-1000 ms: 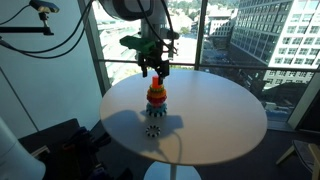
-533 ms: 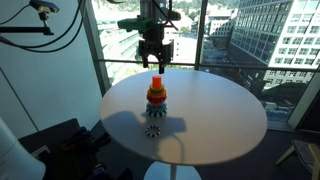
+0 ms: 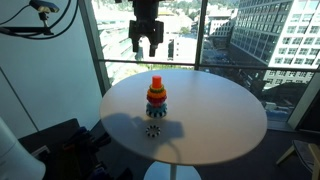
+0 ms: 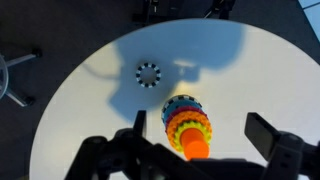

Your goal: Put the yellow ring on the orange stand

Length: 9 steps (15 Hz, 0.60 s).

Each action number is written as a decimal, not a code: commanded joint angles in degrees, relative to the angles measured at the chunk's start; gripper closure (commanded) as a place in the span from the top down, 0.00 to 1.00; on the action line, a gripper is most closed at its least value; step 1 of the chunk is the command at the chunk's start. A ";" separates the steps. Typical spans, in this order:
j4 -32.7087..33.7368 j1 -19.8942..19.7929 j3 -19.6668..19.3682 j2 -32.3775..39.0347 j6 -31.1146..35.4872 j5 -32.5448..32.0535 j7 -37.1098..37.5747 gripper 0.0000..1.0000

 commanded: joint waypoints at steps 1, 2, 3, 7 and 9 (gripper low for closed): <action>2.54 0.07 -0.49 -2.30 -4.19 -0.80 0.57 1.00; 2.74 0.05 -0.59 -2.80 -4.44 -0.78 0.56 1.00; 2.84 0.02 -0.73 -3.08 -4.46 -0.71 0.52 1.00; 1.84 0.36 -0.86 -3.00 -2.93 -0.07 0.08 1.00; 1.84 0.36 -0.87 -2.98 -2.93 -0.07 0.08 1.00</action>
